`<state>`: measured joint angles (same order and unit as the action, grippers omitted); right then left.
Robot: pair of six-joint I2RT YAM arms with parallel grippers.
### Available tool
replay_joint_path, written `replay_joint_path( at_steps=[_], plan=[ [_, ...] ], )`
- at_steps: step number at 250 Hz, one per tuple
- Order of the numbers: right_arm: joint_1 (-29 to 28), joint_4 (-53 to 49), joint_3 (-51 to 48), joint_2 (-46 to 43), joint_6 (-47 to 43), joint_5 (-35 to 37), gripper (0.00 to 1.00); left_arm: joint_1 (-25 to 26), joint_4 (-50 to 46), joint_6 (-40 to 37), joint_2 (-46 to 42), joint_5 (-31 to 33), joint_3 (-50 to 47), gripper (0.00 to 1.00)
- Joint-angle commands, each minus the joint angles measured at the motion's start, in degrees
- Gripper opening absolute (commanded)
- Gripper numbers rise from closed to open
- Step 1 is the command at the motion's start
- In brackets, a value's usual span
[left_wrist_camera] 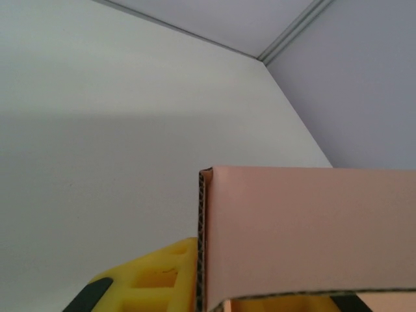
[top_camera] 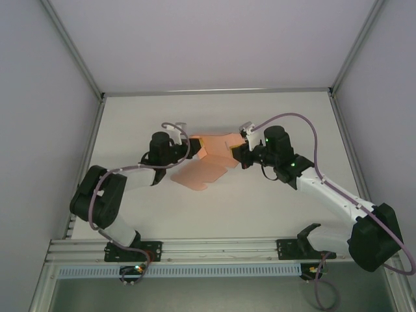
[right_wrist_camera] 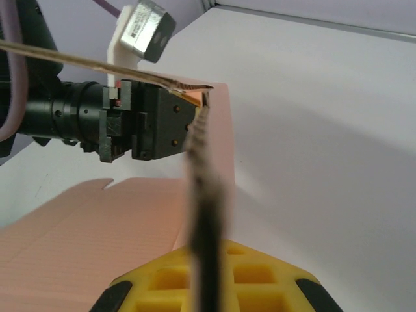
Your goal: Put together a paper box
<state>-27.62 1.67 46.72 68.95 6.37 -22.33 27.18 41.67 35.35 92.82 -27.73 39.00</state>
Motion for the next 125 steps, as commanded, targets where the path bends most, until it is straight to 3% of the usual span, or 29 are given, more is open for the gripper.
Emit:
replay_joint_path(
  at_steps=[1, 28, 43, 73, 83, 101, 116, 125],
  plan=[
    [-0.3, 8.0, -0.7, -1.4, -0.5, -2.9, 0.00, 1.3, 4.0, 1.2, 1.8, -11.5, 2.2, 0.19],
    [-0.3, 8.0, -1.2, -2.3, -1.5, -2.3, 0.00, 1.3, 9.2, 3.1, 3.5, -15.5, 1.7, 0.18],
    [-0.3, 8.8, -1.5, -2.7, -1.3, -2.5, 0.00, 1.4, 10.0, 3.5, 4.1, -16.0, 1.9, 0.02],
    [-0.3, 9.6, -1.7, -3.9, -2.1, -2.8, 0.00, 1.5, 3.1, -0.1, 2.8, -11.0, 2.2, 0.00],
    [-0.3, 9.2, -1.7, -4.4, -2.6, -3.0, 0.00, 1.9, -4.8, -3.1, 1.3, -2.6, 3.0, 0.00],
    [-0.2, 8.5, -1.4, -5.2, -2.8, -3.3, 0.00, 4.2, -23.2, -9.7, -1.4, 18.0, 6.5, 0.00],
    [-0.3, 8.2, -1.5, -5.7, -2.9, -3.4, 0.00, 6.5, -32.3, -12.2, -2.5, 33.4, 8.8, 0.00],
    [-0.3, 8.2, -1.8, -6.0, -3.0, -3.4, 0.00, 6.9, -35.5, -12.2, -2.7, 39.1, 9.6, 0.00]
  ],
)
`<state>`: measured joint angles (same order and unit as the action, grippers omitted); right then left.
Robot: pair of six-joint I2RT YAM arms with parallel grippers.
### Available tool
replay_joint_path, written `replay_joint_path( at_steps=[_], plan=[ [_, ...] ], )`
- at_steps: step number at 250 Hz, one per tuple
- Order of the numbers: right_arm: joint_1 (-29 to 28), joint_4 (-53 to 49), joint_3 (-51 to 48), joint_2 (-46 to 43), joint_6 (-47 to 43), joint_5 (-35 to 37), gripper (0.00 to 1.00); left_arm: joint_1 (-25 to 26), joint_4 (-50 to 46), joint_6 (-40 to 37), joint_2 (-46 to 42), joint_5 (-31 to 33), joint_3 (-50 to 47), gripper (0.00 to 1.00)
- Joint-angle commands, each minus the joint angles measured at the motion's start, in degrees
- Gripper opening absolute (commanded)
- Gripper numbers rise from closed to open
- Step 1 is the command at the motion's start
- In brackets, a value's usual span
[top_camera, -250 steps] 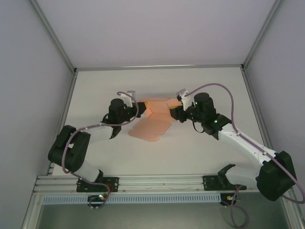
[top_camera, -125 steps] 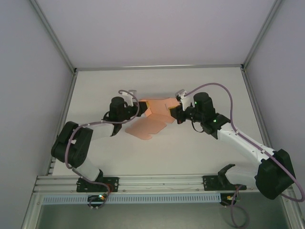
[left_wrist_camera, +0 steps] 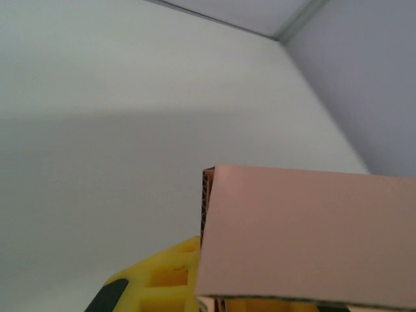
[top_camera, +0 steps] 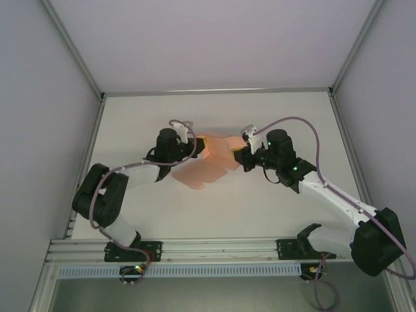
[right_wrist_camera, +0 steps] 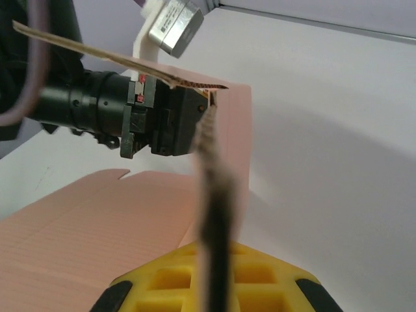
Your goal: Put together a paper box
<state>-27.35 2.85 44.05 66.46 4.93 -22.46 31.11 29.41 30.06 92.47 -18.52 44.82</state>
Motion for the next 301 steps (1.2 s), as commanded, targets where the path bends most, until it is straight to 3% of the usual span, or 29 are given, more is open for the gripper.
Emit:
replay_joint_path(
  at_steps=[1, 19, 84, 104, 134, 150, 163, 184, 219, 301],
  plan=[
    [-0.6, 7.0, 0.8, -3.5, -1.6, -3.3, 0.00, 2.9, -23.6, -6.9, -2.4, 30.4, 3.9, 0.00],
    [-0.6, 7.7, -0.1, -3.8, -1.8, -3.2, 0.00, 3.2, -29.2, -3.8, -2.6, 39.6, 5.3, 0.00],
    [-0.7, 8.3, -1.4, -3.7, -2.6, -2.2, 0.00, 6.2, -40.3, -2.6, -1.8, 59.7, 9.9, 0.00],
    [-0.7, 8.1, -1.5, -3.3, -2.6, -0.2, 0.00, 6.4, -38.5, -5.3, -3.4, 56.7, 9.4, 0.00],
    [-0.6, 6.7, -1.1, -2.6, -2.2, 5.6, 0.30, 7.4, -28.7, -9.4, -9.2, 46.8, 4.4, 0.00],
    [-0.6, 6.2, -0.8, -2.6, -2.6, 7.8, 0.35, 8.3, -24.6, -11.1, -12.6, 44.4, 2.0, 0.00],
    [-0.5, 6.1, -0.5, -2.9, -2.9, 9.6, 0.46, 8.6, -23.1, -12.2, -15.0, 42.2, 0.6, 0.00],
    [-0.4, 5.6, 0.5, -3.5, -3.2, 13.3, 0.54, 8.8, -22.6, -12.6, -18.6, 40.9, -0.8, 0.00],
    [-0.4, 3.5, 3.9, -3.1, -4.5, 18.4, 0.78, 9.2, -22.4, -14.1, -23.0, 40.8, -2.7, 0.00],
    [-0.3, -1.4, 9.8, 1.9, -4.8, 16.5, 0.88, 9.6, -21.5, -15.3, -25.9, 40.7, -4.7, 0.00]
  ],
)
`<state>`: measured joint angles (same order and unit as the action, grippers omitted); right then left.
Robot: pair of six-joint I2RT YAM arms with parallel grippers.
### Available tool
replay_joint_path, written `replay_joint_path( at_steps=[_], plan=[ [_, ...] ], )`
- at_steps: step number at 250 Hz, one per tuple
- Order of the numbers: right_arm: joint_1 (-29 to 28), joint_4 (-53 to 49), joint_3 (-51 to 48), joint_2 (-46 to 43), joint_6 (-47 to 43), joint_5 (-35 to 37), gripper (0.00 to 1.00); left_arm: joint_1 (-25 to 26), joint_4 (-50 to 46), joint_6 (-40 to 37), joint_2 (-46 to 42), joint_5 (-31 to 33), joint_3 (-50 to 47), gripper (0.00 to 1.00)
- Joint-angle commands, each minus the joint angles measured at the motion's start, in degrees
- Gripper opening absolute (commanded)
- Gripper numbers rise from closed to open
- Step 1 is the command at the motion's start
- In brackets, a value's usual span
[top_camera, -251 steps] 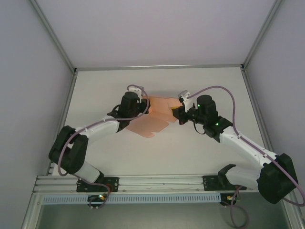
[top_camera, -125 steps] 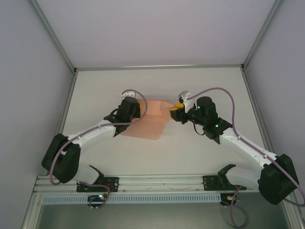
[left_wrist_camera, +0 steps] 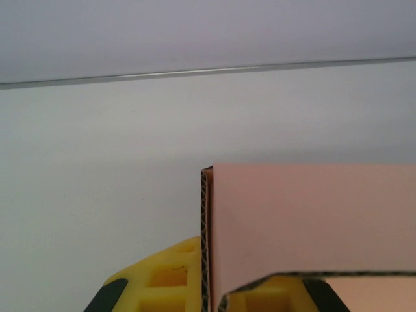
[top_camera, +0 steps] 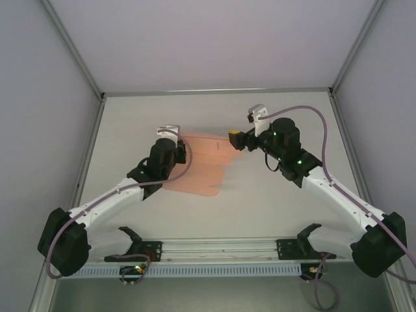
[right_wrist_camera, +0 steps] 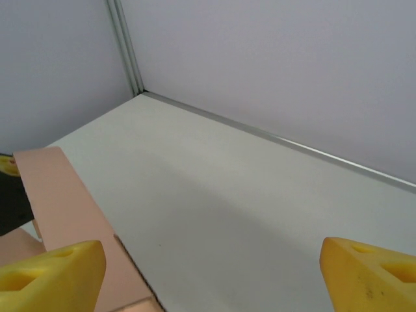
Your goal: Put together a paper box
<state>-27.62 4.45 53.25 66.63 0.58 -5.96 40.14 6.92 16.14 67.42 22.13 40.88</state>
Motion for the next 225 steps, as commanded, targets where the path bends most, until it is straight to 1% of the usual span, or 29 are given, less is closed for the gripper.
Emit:
replay_joint_path(
  at_steps=[1, 33, 53, 82, 95, 111, 144, 189, 207, 225],
  plan=[
    [0.0, -3.0, 0.6, 1.7, -0.5, 0.0, 0.88, 0.5, 1.0, -1.3, -0.9, 0.1, -0.7, 0.00],
    [0.0, -5.9, 1.5, 3.7, -1.3, -3.9, 0.90, 0.5, 0.6, -0.9, -1.0, 0.5, -0.6, 0.00],
    [0.0, -7.4, 2.3, 5.4, -0.3, -5.3, 0.91, 0.4, 1.5, -0.6, -1.3, -0.5, -0.8, 0.00],
    [-0.4, -6.6, 2.1, 7.1, 0.5, -9.0, 0.92, 0.4, 1.2, 0.0, -1.0, -0.3, -0.4, 0.00],
    [-0.8, -5.3, 1.7, 7.6, 0.5, -11.6, 0.95, 0.4, 0.8, 0.5, -0.8, -0.3, 0.0, 0.00],
    [-1.7, -4.5, 1.4, 8.1, 0.1, -13.0, 1.00, 0.4, 0.7, 1.2, -0.4, -0.4, 0.3, 0.00],
    [-3.4, -2.8, 1.0, 9.6, -0.4, -12.0, 1.00, 0.3, 0.8, 2.4, 0.4, -1.1, 0.9, 0.00],
    [-3.9, -0.5, 0.7, 11.5, 1.0, -9.0, 1.00, 0.4, 0.8, 3.7, 0.7, -2.2, 1.6, 0.00],
    [-4.0, -1.0, 1.0, 11.5, 1.7, -6.3, 1.00, 0.2, 0.6, 2.4, 0.7, -3.1, 1.8, 0.00],
    [-3.8, -3.6, 2.0, 10.0, -0.3, -2.8, 0.99, 0.3, -0.2, -0.6, 0.5, -3.8, 1.7, 0.00]
  ],
)
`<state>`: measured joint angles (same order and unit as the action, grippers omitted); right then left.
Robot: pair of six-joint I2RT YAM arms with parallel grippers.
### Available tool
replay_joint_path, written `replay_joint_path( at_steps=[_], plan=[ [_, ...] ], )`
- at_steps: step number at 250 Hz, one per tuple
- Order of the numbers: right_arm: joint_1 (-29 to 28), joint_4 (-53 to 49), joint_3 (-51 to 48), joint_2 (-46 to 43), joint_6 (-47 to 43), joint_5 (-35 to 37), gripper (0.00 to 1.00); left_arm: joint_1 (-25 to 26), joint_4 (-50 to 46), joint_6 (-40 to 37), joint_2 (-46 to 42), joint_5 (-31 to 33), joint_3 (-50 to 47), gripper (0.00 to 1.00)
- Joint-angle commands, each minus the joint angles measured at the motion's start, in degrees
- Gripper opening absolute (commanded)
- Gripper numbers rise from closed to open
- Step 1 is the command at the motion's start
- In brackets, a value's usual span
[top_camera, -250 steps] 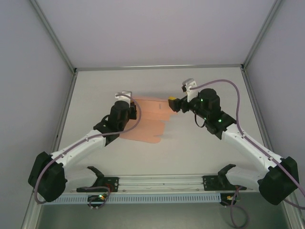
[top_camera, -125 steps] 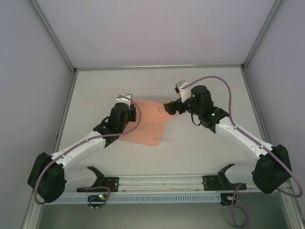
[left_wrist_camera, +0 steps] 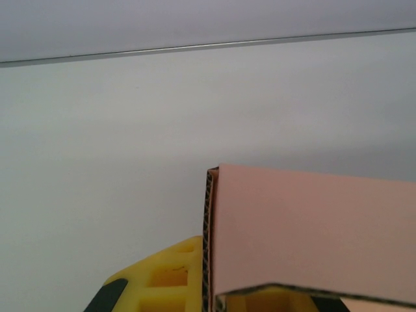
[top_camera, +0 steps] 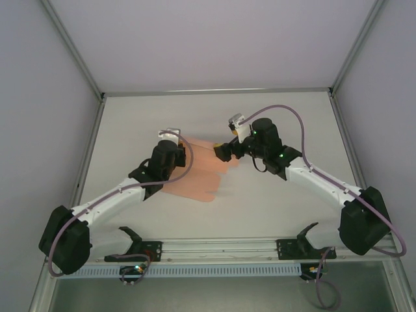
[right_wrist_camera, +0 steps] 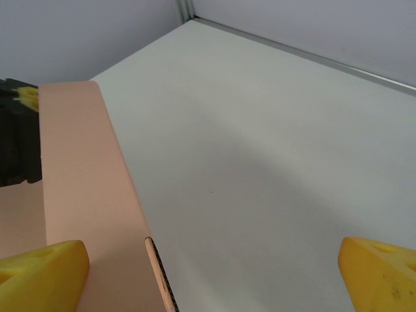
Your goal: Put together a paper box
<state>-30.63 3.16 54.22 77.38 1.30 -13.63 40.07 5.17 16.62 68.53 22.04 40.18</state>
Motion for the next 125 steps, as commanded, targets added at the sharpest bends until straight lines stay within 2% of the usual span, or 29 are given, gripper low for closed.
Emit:
replay_joint_path(
  at_steps=[1, 23, 44, 61, 93, 125],
  plan=[
    [-0.7, -2.6, 1.1, -0.8, -1.1, 5.1, 0.98, 0.4, 1.5, -1.3, -0.6, -3.7, 2.4, 0.00],
    [1.1, -8.2, 3.5, -3.3, -1.6, 8.6, 0.98, -0.1, 0.7, -4.5, -1.1, -5.0, 1.2, 0.00],
    [3.7, -11.2, 3.5, -6.3, 0.8, 10.5, 0.98, -1.3, 0.2, -3.5, -1.9, -5.9, -0.1, 0.00],
    [5.4, -13.1, 2.4, -8.4, 1.2, 7.1, 0.98, -3.0, 0.7, -1.4, -2.6, -7.1, -1.1, 0.00],
    [5.2, -12.6, -0.7, -9.7, 2.8, -1.0, 0.97, -4.5, 2.6, 0.0, -3.4, -10.1, -2.3, 0.00],
    [5.2, -11.3, -1.2, -7.5, 4.9, -1.0, 0.96, -4.5, 3.3, -1.4, -3.9, -13.4, -2.1, 0.00]
  ],
)
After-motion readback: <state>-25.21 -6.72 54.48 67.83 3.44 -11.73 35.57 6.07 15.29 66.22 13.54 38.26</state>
